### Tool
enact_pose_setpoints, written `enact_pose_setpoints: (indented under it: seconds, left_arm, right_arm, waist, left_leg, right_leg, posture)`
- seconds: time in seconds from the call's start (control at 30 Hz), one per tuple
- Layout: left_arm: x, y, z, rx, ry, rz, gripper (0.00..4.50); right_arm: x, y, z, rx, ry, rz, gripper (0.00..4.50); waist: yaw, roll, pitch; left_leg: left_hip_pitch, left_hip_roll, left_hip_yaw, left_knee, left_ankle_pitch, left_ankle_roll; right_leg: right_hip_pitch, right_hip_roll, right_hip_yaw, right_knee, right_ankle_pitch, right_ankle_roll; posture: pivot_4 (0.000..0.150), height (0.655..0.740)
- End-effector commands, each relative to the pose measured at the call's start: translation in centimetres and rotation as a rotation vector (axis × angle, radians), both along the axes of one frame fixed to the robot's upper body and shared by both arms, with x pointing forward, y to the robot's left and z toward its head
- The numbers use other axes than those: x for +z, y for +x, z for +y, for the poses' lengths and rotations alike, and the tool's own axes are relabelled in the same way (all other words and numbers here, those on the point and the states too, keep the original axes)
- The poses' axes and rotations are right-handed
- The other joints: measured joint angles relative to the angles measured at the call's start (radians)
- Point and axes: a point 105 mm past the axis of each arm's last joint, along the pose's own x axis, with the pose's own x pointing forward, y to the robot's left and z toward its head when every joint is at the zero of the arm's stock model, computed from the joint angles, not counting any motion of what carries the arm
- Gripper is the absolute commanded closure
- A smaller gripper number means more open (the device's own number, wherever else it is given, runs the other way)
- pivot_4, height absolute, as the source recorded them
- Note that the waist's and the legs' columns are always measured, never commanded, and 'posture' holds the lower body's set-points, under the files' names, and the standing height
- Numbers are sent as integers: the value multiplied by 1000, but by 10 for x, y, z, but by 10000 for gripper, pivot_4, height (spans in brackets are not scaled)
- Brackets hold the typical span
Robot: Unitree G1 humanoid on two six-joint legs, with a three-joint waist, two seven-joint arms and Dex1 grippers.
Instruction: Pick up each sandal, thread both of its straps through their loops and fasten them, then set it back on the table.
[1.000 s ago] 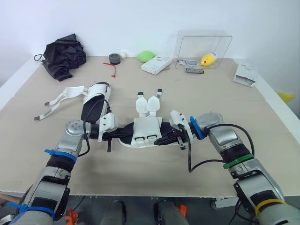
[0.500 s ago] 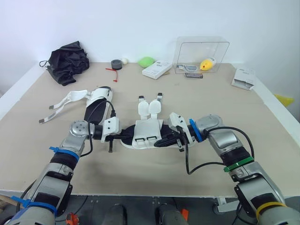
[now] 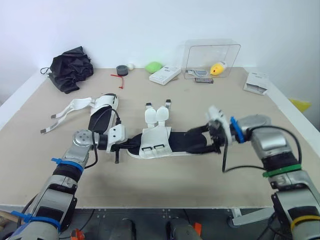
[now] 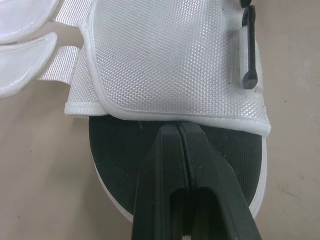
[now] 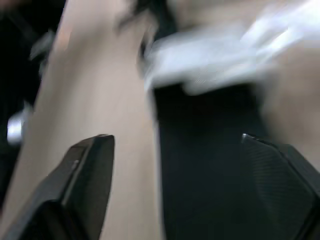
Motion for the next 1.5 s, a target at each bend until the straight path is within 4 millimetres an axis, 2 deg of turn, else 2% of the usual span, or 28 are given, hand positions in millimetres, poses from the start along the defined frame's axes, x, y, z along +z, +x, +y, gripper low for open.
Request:
enact_pose_setpoints:
  seconds: [0.03, 0.13, 0.27, 0.33, 0.4, 0.77, 0.97, 1.13, 1.33, 1.5]
  left_arm:
    - [-46, -19, 4, -4, 90, 193, 45000]
    - [-44, -20, 1, -15, 56, 208, 45000]
    - [-44, -23, 0, -56, 68, 207, 45000]
    - [-46, -23, 2, -68, 97, 202, 45000]
    - [-45, -22, 3, -68, 104, 200, 45000]
    - [-48, -23, 5, -75, 113, 201, 45000]
    - [-48, -24, 2, -76, 107, 193, 45000]
    - [-49, -26, 3, -76, 107, 190, 45000]
    - [-50, -29, 5, -68, 104, 190, 45000]
    - [-50, -32, 5, -67, 100, 191, 45000]
  right_arm:
    - [25, 14, 11, -91, 139, 44, 889]
    - [15, 25, 21, -179, 143, 144, 889]
    - [-13, 19, 38, -159, 64, 298, 889]
    - [-20, 20, 41, -179, 49, 363, 889]
    - [-24, 26, 42, -209, 37, 414, 889]
    - [-11, 39, 68, -155, 126, 482, 889]
    - [-7, 60, 84, -231, 244, 477, 889]
    - [-3, 74, 89, -319, 338, 464, 889]
    - [-5, 82, 99, -374, 375, 447, 889]
    - [7, 88, 106, -407, 434, 426, 889]
  waist:
    - [0, -1, -1]
    - [1, -1, -2]
    - [5, -1, -2]
    - [5, 0, -2]
    - [5, 0, -2]
    - [1, 0, -2]
    - [1, 0, -2]
    - [0, 0, -2]
    - [-1, 0, -2]
    - [-1, 0, -2]
  left_leg:
    - [1, 0, 0, 0, 0, 0]
    - [2, 1, -1, -2, 0, 0]
    - [-5, 0, 2, -5, 0, 0]
    - [-14, -1, 1, -5, -1, 1]
    - [-15, -3, 0, -5, -2, 3]
    - [-13, -1, -2, -4, -2, 4]
    - [-13, -1, -2, -4, -2, 4]
    - [-13, -1, -2, -4, -2, 4]
    - [-13, -1, -3, -6, -2, 4]
    - [-13, -1, -3, -8, -2, 4]
  right_leg:
    - [0, 0, 0, 0, 0, 0]
    - [0, -1, -1, -3, -1, -1]
    - [-1, -4, -1, -4, -2, 2]
    - [-7, -4, 0, -4, -2, 5]
    - [-8, -3, 0, -4, 0, 8]
    - [-7, 1, -2, -4, -1, 3]
    - [-7, 1, -2, -4, 0, 5]
    - [-6, 1, -2, -4, -1, 5]
    - [-6, 1, -2, -4, 0, 6]
    - [-6, 1, -2, -4, -1, 7]
  posture:
    - [1500, 7400]
    - [1500, 7400]
    - [1500, 7400]
    - [1500, 7400]
    - [1500, 7400]
    - [1500, 7400]
    - [1500, 7400]
    - [1500, 7400]
    - [1500, 7400]
    - [1500, 7400]
